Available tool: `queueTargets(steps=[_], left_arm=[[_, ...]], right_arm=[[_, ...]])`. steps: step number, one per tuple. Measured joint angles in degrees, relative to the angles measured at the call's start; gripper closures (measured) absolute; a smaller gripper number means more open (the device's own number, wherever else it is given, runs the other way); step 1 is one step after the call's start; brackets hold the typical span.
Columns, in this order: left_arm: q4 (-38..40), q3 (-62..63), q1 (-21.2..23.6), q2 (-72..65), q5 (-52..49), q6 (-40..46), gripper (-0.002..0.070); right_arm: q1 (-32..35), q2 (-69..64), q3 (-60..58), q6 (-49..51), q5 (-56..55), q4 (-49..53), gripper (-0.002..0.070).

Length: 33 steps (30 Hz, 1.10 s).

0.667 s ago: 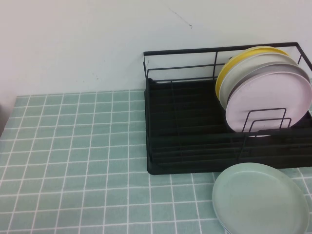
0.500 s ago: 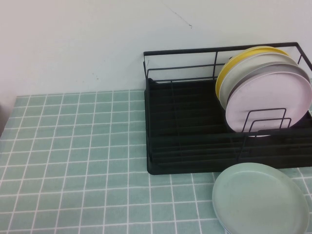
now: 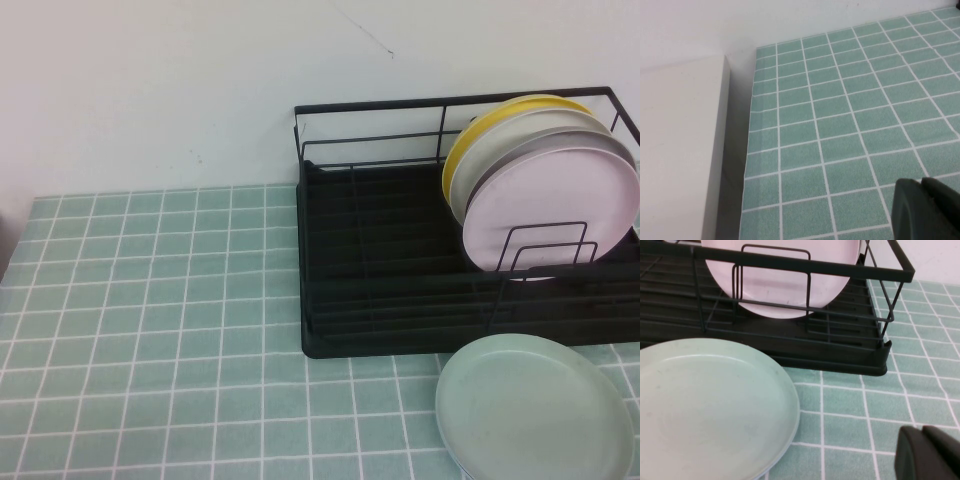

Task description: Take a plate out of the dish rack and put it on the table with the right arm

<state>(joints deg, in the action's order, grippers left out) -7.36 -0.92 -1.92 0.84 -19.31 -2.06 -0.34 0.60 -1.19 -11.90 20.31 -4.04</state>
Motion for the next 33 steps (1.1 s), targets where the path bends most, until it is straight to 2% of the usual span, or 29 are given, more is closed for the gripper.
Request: queueTargets(steps=[33], left_arm=[[0.0,0.0,0.0,0.0,0.0,0.0,0.0678]], right_arm=[[0.0,0.0,0.0,0.0,-0.33,-2.87,0.0678]])
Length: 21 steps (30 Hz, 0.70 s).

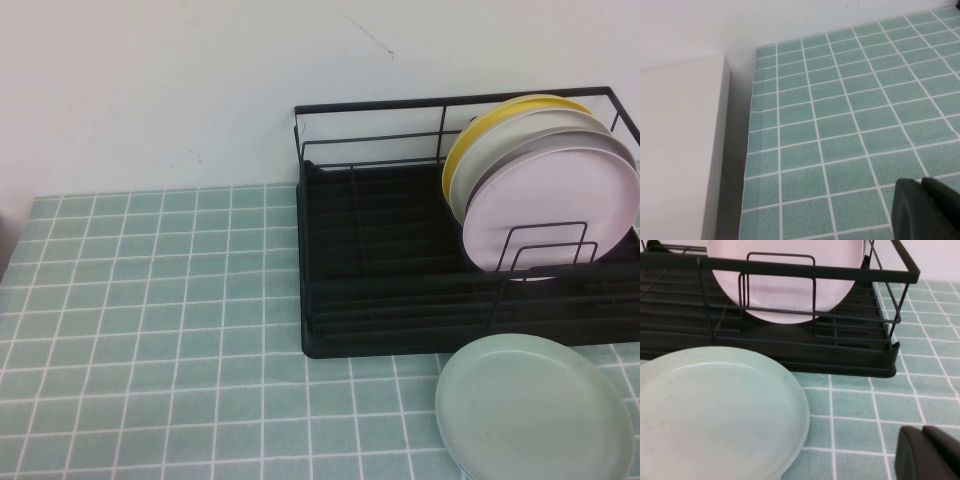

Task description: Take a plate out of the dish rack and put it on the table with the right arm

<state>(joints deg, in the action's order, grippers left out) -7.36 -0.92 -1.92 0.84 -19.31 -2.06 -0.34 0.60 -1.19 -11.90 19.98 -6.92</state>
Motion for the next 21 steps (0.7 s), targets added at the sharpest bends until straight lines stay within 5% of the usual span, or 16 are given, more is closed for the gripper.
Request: queueTargets(steps=[8,21], left_arm=[[0.0,0.0,0.0,0.0,0.0,0.0,0.0678],[0.0,0.0,0.0,0.0,0.0,0.0,0.0678]], right_arm=[[0.0,0.0,-0.12,0.0,-1.05,-4.02,0.0678],[0.0,0.0,-0.38,0.2,-17.22,-28.69,0.0678]])
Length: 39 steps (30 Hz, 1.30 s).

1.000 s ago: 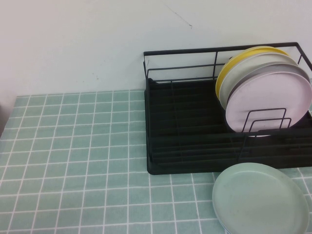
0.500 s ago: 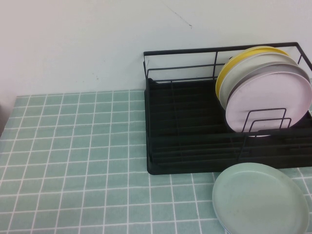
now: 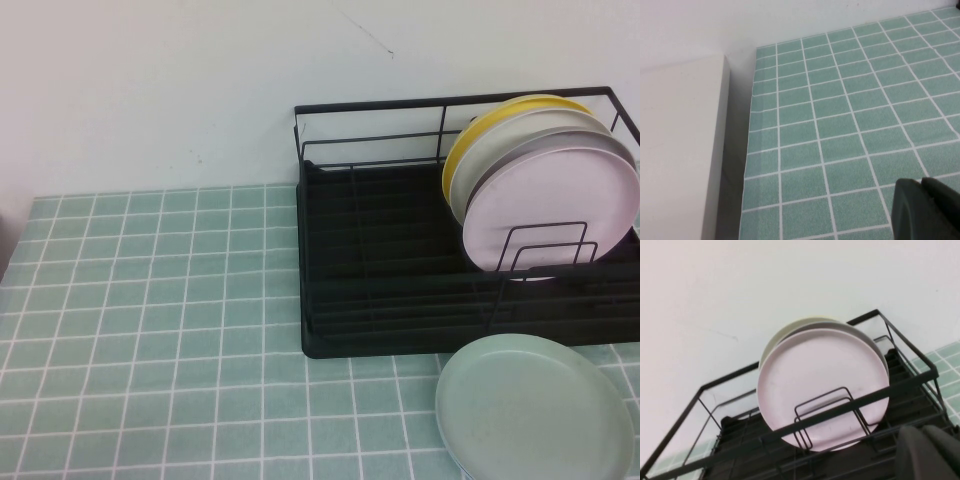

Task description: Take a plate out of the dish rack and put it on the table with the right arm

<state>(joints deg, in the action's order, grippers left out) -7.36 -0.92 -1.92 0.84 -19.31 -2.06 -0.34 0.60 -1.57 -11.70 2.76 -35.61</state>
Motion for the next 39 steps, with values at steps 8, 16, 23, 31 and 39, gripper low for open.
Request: queueTargets(steps=[8,16,23,31,39], left_arm=[[0.0,0.0,0.0,0.0,0.0,0.0,0.0678],[0.0,0.0,0.0,0.0,0.0,0.0,0.0678],[0.0,0.0,0.0,0.0,0.0,0.0,0.0678],[0.0,0.0,0.0,0.0,0.0,0.0,0.0678],[0.0,0.0,0.0,0.0,0.0,0.0,0.0678]], right_arm=[[0.0,0.0,0.0,0.0,-0.13,-1.2,0.0678],[0.0,0.0,0.0,0.0,6.69,-4.85,0.0678],[0.0,-6.31,5.09,-1.73,19.56,-6.87,0.0678],[0.0,-28.4,25.11,-14.71,34.1,-2.87,0.0678],[0.0,-53.63,43.94,-37.86,38.29,1.98,0.0677]])
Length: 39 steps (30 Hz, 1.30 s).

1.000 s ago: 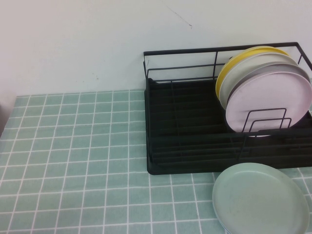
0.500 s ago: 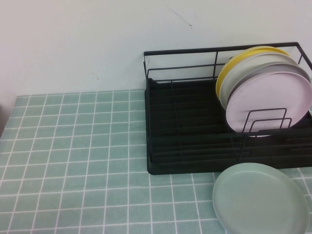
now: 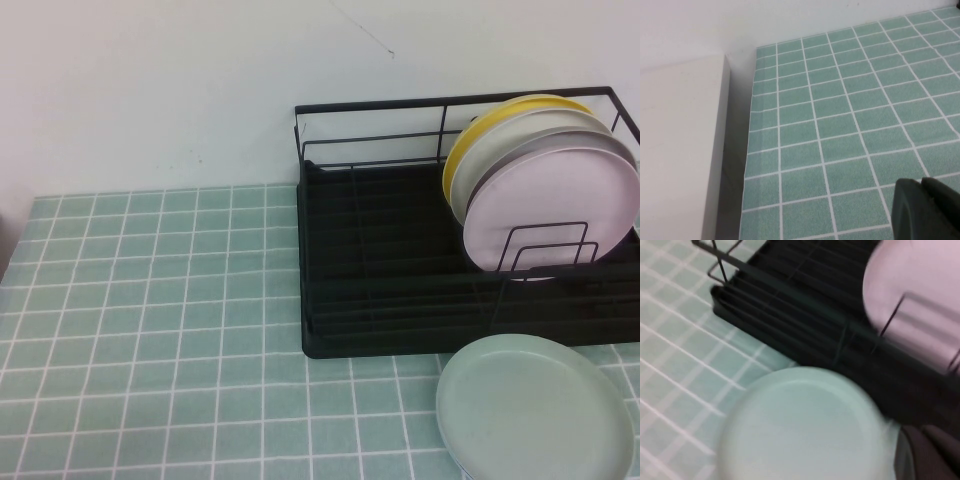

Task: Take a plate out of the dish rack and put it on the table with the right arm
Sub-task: Grasp the plate from the shelf

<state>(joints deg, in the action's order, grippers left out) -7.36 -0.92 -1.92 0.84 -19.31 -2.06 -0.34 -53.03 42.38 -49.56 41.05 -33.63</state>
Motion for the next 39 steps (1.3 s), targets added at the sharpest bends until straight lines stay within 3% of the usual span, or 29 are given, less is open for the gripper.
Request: queueTargets(steps=[4,6,11,14,21,39], left_arm=[[0.0,0.0,0.0,0.0,0.0,0.0,0.0678],[0.0,0.0,0.0,0.0,0.0,0.0,0.0678],[0.0,0.0,0.0,0.0,0.0,0.0,0.0678],[0.0,0.0,0.0,0.0,0.0,0.0,0.0678],[0.0,0.0,0.0,0.0,0.0,0.0,0.0678],[0.0,0.0,0.0,0.0,0.0,0.0,0.0678]], right_arm=[[0.0,-10.47,8.0,-14.57,-0.21,-0.45,0.0626],[0.0,-14.97,11.92,-19.77,-1.12,-0.58,0.0564],[0.0,-26.46,21.04,-32.36,-4.7,-0.58,0.0332],[0.0,-32.12,25.95,-40.7,-5.4,-0.58,0.0275],[0.0,-42.46,34.44,-46.88,-5.4,0.28,0.0258],[0.0,-47.05,35.49,-54.33,-6.64,1.86,0.0328]])
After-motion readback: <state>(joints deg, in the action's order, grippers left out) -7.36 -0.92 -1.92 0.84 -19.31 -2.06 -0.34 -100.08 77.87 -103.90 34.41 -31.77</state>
